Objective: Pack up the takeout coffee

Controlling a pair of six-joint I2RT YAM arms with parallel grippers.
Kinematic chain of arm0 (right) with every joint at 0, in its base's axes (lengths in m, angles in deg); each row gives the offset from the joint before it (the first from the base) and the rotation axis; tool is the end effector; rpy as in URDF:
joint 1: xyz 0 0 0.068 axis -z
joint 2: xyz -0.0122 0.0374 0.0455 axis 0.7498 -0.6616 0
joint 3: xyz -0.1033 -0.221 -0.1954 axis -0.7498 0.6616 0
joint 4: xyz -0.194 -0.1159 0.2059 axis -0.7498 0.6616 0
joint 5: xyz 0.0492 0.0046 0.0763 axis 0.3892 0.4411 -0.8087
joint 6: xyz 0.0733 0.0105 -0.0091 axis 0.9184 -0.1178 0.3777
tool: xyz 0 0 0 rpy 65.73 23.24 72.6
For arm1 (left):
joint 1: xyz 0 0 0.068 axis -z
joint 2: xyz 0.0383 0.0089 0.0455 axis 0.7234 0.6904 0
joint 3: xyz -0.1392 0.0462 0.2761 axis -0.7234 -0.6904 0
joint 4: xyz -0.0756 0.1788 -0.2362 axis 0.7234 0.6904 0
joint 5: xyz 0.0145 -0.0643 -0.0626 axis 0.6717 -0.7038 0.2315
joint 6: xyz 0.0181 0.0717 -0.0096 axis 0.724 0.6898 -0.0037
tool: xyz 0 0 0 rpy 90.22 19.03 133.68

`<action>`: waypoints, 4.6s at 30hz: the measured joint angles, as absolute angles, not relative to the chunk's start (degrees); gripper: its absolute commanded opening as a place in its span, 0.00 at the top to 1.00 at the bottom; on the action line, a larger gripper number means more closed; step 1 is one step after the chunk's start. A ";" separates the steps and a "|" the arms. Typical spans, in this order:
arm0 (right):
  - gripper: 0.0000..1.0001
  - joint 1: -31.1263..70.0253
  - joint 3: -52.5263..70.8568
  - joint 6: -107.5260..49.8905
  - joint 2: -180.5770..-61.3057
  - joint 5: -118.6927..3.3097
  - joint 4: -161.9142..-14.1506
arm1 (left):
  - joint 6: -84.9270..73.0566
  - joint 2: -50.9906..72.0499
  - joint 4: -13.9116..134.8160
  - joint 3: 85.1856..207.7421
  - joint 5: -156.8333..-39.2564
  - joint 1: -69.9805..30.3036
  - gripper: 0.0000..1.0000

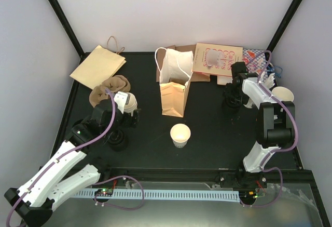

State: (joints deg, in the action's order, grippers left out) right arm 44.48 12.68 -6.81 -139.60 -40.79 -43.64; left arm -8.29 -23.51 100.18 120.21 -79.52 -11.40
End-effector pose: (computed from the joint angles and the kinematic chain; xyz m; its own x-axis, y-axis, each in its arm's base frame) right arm 0.3982 0.0185 0.2022 -0.8448 0.4165 -0.3359 0.4391 0.8984 0.0095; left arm 0.1628 -0.1002 0.3240 -0.5404 0.0884 -0.8368 0.3204 0.9412 -0.1074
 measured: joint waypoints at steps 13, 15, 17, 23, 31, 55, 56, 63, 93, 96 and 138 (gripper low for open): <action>0.22 44.02 12.64 -7.51 -134.21 -40.93 -41.36 | -8.20 -23.51 100.16 120.21 -79.54 -11.40 0.01; 0.22 43.28 12.59 -7.67 -134.21 -39.66 -40.60 | -8.14 -23.51 100.16 120.21 -79.52 -11.40 0.01; 0.22 42.14 12.59 -7.71 -134.21 -38.65 -40.12 | -8.03 -23.51 100.16 120.21 -79.52 -11.40 0.01; 0.22 38.01 12.51 -8.04 -134.25 -36.12 -38.98 | -7.98 -23.51 100.16 120.21 -79.54 -11.40 0.01; 0.22 36.50 11.24 -7.29 -134.73 -32.69 -37.30 | -7.98 -23.53 100.16 120.21 -79.57 -11.40 0.01; 0.24 37.20 13.47 -8.80 -133.11 -39.33 -40.03 | -7.94 -23.62 100.16 120.21 -79.57 -11.40 0.01; 0.24 36.85 13.56 -9.15 -132.41 -39.53 -39.92 | -7.94 -23.62 100.16 120.21 -79.57 -11.40 0.01; 0.24 28.33 20.27 -9.72 -117.84 -40.27 -38.61 | -8.09 -23.58 100.18 120.21 -81.82 -11.40 0.01; 0.26 -11.61 32.53 -5.55 -101.97 -44.31 -40.01 | -30.56 -15.84 79.31 103.79 -114.76 -10.44 0.21; 0.26 -12.81 30.80 -6.70 -105.05 -43.72 -40.62 | -32.18 -13.96 76.95 103.29 -115.89 -9.74 0.36; 0.25 -13.70 18.26 -13.26 -120.81 -38.21 -36.95 | -36.59 -1.59 64.42 101.41 -119.85 -7.68 0.68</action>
